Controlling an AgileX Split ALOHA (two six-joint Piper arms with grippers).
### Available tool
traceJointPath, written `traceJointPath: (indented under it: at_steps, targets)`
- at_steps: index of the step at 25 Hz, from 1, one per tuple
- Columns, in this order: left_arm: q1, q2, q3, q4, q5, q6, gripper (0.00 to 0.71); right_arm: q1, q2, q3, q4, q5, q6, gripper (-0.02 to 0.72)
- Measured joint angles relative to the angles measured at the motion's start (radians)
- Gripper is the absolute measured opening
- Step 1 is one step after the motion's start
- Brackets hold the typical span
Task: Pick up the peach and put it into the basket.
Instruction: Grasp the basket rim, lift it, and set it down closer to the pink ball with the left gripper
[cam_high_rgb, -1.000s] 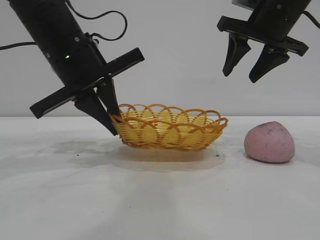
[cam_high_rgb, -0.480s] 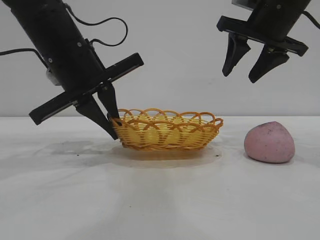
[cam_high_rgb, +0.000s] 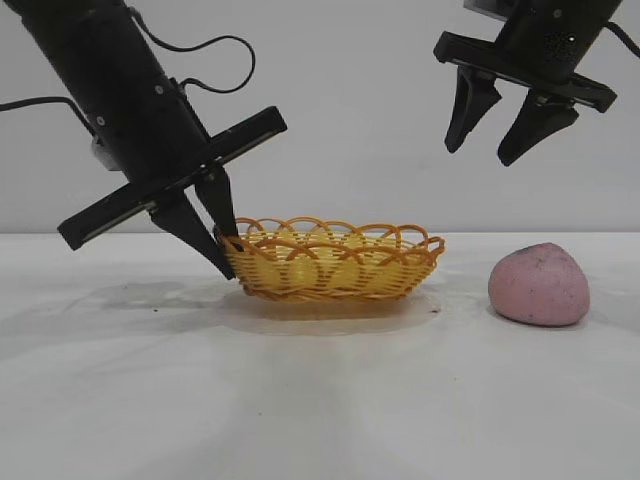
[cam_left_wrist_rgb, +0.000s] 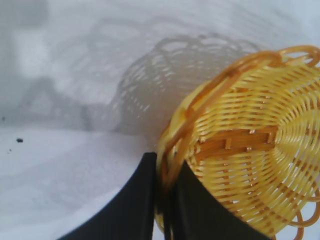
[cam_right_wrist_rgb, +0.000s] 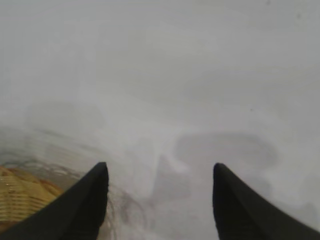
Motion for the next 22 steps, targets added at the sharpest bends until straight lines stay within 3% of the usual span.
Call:
traceJointPath:
  at_steps: [1,2,7,11,15,16,22]
  targets:
    - [0.0,0.0,0.0,0.001,0.0,0.0,0.053,0.0,0.0,0.0,0.0,0.0,0.0,0.386]
    - [0.0,0.0,0.0,0.001,0.001,0.0,0.128,0.0,0.0,0.0,0.0,0.0,0.0,0.386]
    - [0.0,0.0,0.0,0.009,0.004,0.0,0.366,0.0,0.0,0.0,0.0,0.004,0.0,0.386]
    - [0.0,0.0,0.0,0.039,0.008,0.0,0.524,0.0,0.0,0.0,0.0,0.006,0.0,0.386]
    - [0.0,-0.019,0.0,0.107,0.025,0.0,0.519,0.0,0.0,0.0,0.0,0.007,0.0,0.386]
    - [0.0,-0.03,0.0,0.126,0.027,0.0,0.561,0.0,0.0,0.0,0.0,0.008,0.0,0.386]
    - [0.0,-0.138,0.0,0.325,0.031,0.002,0.545,0.0,0.0,0.0,0.0,0.012,0.0,0.386]
